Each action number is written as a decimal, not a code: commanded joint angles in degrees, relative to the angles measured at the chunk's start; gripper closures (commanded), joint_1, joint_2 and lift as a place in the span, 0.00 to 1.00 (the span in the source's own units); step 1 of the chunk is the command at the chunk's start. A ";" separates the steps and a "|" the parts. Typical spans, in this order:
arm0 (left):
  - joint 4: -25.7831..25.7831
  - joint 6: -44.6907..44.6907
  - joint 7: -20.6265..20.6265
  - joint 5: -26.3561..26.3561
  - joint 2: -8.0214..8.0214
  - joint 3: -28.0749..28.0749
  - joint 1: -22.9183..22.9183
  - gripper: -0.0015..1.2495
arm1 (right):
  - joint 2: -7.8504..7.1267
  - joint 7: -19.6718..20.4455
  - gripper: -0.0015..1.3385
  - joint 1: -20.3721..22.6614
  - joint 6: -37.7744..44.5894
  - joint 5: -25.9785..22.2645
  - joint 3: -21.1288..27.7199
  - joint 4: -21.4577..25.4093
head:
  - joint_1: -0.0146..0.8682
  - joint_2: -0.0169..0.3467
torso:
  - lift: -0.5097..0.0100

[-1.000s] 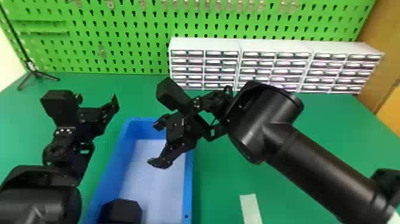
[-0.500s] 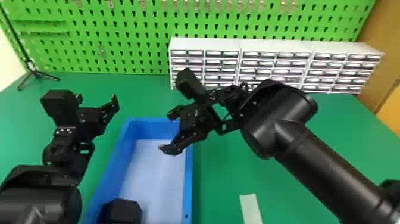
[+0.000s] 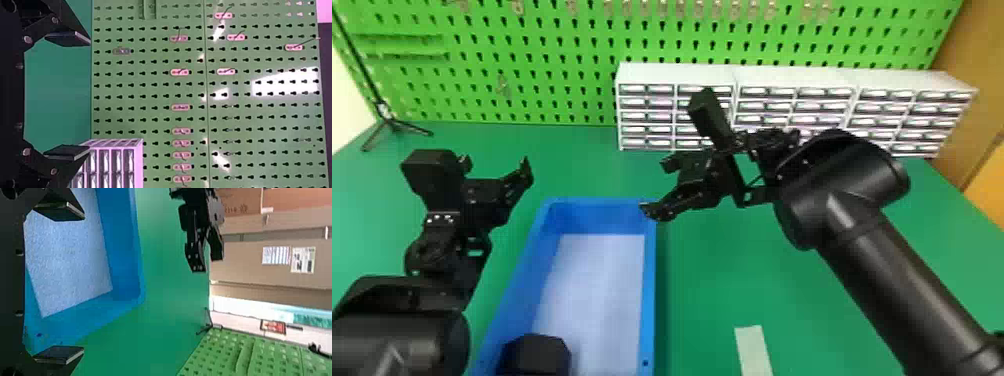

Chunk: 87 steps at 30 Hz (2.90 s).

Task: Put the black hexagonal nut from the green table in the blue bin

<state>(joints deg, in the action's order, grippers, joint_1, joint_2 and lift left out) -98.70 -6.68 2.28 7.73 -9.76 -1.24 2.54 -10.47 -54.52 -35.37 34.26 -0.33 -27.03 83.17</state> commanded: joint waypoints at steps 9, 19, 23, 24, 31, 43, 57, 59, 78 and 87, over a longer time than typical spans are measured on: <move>0.00 0.09 0.00 0.18 0.09 0.27 0.10 0.24 | 3.09 4.86 0.08 3.91 -1.04 2.18 13.32 -1.96 | 0.79 0.12 | 0.80; 0.00 0.44 0.44 1.49 0.18 0.89 0.01 0.24 | 4.76 13.65 0.08 7.42 -4.47 0.77 19.21 -1.96 | 0.79 0.12 | 0.80; 0.00 0.53 0.53 1.85 0.26 0.89 -0.08 0.24 | 5.64 17.78 0.08 9.45 -7.01 -0.55 21.85 -1.96 | 0.79 0.12 | 0.80; 0.00 0.53 0.53 1.93 0.26 0.89 -0.17 0.24 | 5.90 18.84 0.08 9.97 -7.63 -0.81 22.37 -1.96 | 0.79 0.12 | 0.80; 0.00 0.70 0.71 2.37 0.53 1.15 -0.25 0.24 | 6.78 25.69 0.08 13.49 -13.34 -3.53 25.63 -1.96 | 0.79 0.12 | 0.80; 0.00 1.14 0.79 2.37 1.23 1.41 -0.43 0.24 | 8.01 31.49 0.08 17.53 -19.06 -3.71 28.79 -1.69 | 0.79 0.12 | 0.80; 0.09 1.14 0.88 2.20 1.58 1.59 -0.52 0.24 | 9.24 38.88 0.08 21.05 -27.93 -2.39 29.41 -1.69 | 0.79 0.12 | 0.80; 0.18 1.14 0.88 2.20 1.58 1.50 -0.52 0.24 | 9.59 40.63 0.08 21.58 -29.34 -2.30 29.41 -1.69 | 0.79 0.12 | 0.80; 1.23 1.41 1.06 2.46 1.93 1.68 -0.87 0.24 | 10.30 43.18 0.08 23.33 -31.18 -1.43 30.28 -1.60 | 0.79 0.12 | 0.80; 1.23 1.41 1.06 2.37 1.93 1.85 -0.43 0.24 | 10.47 43.18 0.08 23.60 -31.18 -1.51 30.64 -1.52 | 0.79 0.12 | 0.80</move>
<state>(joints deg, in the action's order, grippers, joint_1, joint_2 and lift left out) -97.47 -5.26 3.34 10.22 -7.82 0.48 1.75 -0.05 -11.34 -11.80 3.07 -1.83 3.43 81.64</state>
